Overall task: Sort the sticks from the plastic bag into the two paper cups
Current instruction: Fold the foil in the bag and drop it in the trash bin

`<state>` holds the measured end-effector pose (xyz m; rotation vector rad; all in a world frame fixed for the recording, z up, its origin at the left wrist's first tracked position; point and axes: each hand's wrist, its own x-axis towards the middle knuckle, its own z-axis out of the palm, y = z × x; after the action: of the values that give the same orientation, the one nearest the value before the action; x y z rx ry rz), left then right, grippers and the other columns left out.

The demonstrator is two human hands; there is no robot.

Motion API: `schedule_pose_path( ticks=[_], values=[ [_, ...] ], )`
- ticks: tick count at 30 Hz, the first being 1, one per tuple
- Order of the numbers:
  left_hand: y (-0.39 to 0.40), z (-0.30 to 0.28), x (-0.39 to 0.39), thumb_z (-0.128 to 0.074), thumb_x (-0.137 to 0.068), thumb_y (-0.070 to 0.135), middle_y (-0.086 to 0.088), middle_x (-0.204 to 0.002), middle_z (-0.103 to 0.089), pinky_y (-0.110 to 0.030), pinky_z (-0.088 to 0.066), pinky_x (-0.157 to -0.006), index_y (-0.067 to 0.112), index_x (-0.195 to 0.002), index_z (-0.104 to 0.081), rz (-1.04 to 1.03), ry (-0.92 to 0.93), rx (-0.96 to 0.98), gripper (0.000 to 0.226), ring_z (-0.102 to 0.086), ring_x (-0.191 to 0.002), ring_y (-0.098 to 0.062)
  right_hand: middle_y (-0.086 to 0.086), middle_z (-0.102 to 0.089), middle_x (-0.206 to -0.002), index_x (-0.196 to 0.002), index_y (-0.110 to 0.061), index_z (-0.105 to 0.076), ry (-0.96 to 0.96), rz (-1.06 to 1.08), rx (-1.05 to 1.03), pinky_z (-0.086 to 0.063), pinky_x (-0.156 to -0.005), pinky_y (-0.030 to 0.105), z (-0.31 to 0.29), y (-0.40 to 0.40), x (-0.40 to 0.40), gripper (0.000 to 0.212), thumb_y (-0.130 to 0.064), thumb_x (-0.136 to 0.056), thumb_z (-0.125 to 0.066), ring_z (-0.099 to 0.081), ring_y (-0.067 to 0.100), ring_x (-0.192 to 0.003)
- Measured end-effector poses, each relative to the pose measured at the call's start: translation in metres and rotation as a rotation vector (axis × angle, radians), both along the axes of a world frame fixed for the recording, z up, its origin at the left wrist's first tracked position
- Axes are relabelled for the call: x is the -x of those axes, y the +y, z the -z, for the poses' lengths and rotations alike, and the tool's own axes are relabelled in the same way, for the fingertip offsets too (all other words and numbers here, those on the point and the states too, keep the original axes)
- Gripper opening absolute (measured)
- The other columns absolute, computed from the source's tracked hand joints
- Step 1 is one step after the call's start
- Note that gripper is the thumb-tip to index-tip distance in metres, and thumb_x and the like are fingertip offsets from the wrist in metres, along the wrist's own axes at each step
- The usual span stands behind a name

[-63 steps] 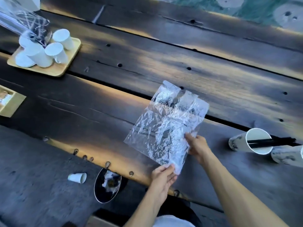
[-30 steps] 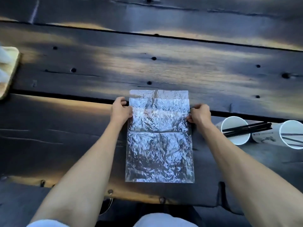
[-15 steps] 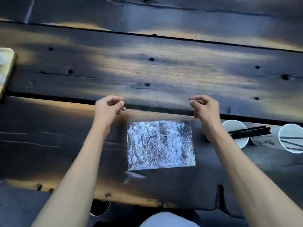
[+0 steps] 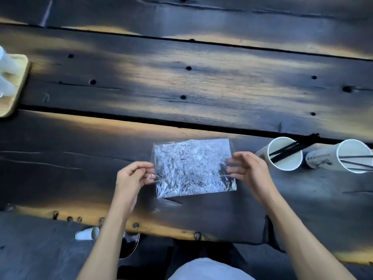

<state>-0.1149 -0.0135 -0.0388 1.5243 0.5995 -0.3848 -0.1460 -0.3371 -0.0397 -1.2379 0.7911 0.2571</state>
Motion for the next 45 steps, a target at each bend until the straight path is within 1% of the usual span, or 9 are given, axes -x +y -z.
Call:
schedule_pose_path(
  ticks=[7, 15, 21, 25, 29, 33, 39, 43, 45],
  values=[
    [0.0, 0.017, 0.034, -0.055, -0.097, 0.002, -0.016, -0.083, -0.07, -0.034, -0.055, -0.067, 0.011, -0.112, -0.065, -0.001, 0.089, -0.053, 0.02, -0.066, -0.066, -0.023, 0.008, -0.064, -0.091, -0.112, -0.003, -0.062, 0.065, -0.131, 0.166, -0.05, -0.049, 0.02, 0.01, -0.001, 0.031, 0.018, -0.002, -0.096, -0.054, -0.061, 0.008, -0.054],
    [0.001, 0.039, 0.053, -0.058, -0.096, 0.006, -0.017, -0.092, -0.074, -0.041, -0.057, -0.082, 0.011, -0.118, -0.061, -0.014, 0.191, -0.147, 0.023, -0.068, -0.08, -0.026, 0.009, -0.069, -0.093, -0.097, -0.017, -0.065, 0.137, -0.113, 0.245, -0.049, -0.074, 0.033, 0.023, -0.002, 0.054, 0.013, -0.007, -0.094, -0.057, -0.065, 0.021, -0.081],
    [-0.022, 0.029, 0.073, -0.06, -0.088, 0.005, -0.001, -0.087, -0.07, -0.022, -0.039, -0.075, 0.015, -0.095, -0.07, 0.148, -0.033, -0.695, 0.016, -0.061, -0.081, -0.018, 0.003, -0.07, -0.082, -0.086, -0.017, -0.065, 0.061, -0.074, 0.498, -0.049, -0.072, 0.032, 0.026, 0.017, 0.06, 0.02, -0.001, -0.088, -0.053, -0.062, 0.019, -0.074],
    [-0.071, 0.036, 0.076, -0.062, -0.089, 0.006, 0.002, -0.082, -0.072, -0.036, -0.057, -0.081, 0.024, -0.082, -0.07, 0.409, -0.014, -0.289, 0.02, -0.068, -0.078, -0.018, 0.012, -0.067, -0.076, -0.09, -0.007, -0.061, 0.121, -0.223, 0.084, -0.05, -0.057, 0.025, 0.023, 0.073, 0.05, 0.017, 0.003, -0.093, -0.048, -0.06, 0.021, -0.059],
    [-0.09, 0.051, 0.064, -0.053, -0.091, -0.005, -0.012, -0.078, -0.072, -0.038, -0.059, -0.076, 0.01, -0.088, -0.07, 0.254, 0.163, -0.126, 0.022, -0.067, -0.069, -0.021, 0.02, -0.07, -0.089, -0.1, -0.003, -0.06, 0.239, -0.167, -0.099, -0.057, -0.067, 0.027, 0.036, 0.089, 0.045, 0.014, -0.003, -0.097, -0.046, -0.068, 0.023, -0.07],
    [-0.055, 0.047, 0.055, -0.049, -0.094, -0.004, -0.021, -0.079, -0.072, -0.021, -0.059, -0.058, 0.0, -0.089, -0.066, -0.067, 0.279, -0.116, 0.019, -0.07, -0.064, -0.025, 0.025, -0.072, -0.09, -0.101, 0.001, -0.058, 0.298, 0.043, 0.014, -0.06, -0.072, 0.032, 0.044, 0.041, 0.044, 0.017, -0.003, -0.096, -0.042, -0.074, 0.028, -0.071],
    [-0.032, 0.041, 0.051, -0.053, -0.094, -0.001, -0.02, -0.075, -0.069, -0.02, -0.057, -0.05, -0.003, -0.088, -0.064, -0.15, 0.407, -0.114, 0.014, -0.066, -0.06, -0.024, 0.014, -0.067, -0.075, -0.098, 0.0, -0.058, 0.354, 0.232, 0.296, -0.057, -0.055, 0.024, 0.049, -0.003, 0.047, 0.019, -0.002, -0.095, -0.04, -0.066, 0.017, -0.053],
    [-0.056, 0.026, 0.021, -0.053, -0.092, 0.005, -0.008, -0.073, -0.069, -0.029, -0.05, -0.051, 0.009, -0.079, -0.067, 0.124, 0.25, -0.336, 0.019, -0.058, -0.058, -0.018, 0.007, -0.071, -0.078, -0.09, -0.014, -0.066, 0.368, 0.099, 0.548, -0.058, -0.078, 0.043, 0.05, 0.009, 0.043, 0.018, -0.01, -0.088, -0.048, -0.067, 0.029, -0.076],
    [-0.077, 0.017, -0.002, -0.055, -0.091, 0.006, 0.0, -0.083, -0.069, -0.028, -0.045, -0.065, 0.011, -0.089, -0.069, 0.324, 0.029, -0.554, 0.015, -0.06, -0.073, -0.016, 0.008, -0.071, -0.09, -0.086, -0.019, -0.061, 0.375, 0.004, 0.66, -0.05, -0.08, 0.036, 0.041, 0.022, 0.038, 0.014, -0.011, -0.086, -0.05, -0.062, 0.031, -0.089]
  ],
)
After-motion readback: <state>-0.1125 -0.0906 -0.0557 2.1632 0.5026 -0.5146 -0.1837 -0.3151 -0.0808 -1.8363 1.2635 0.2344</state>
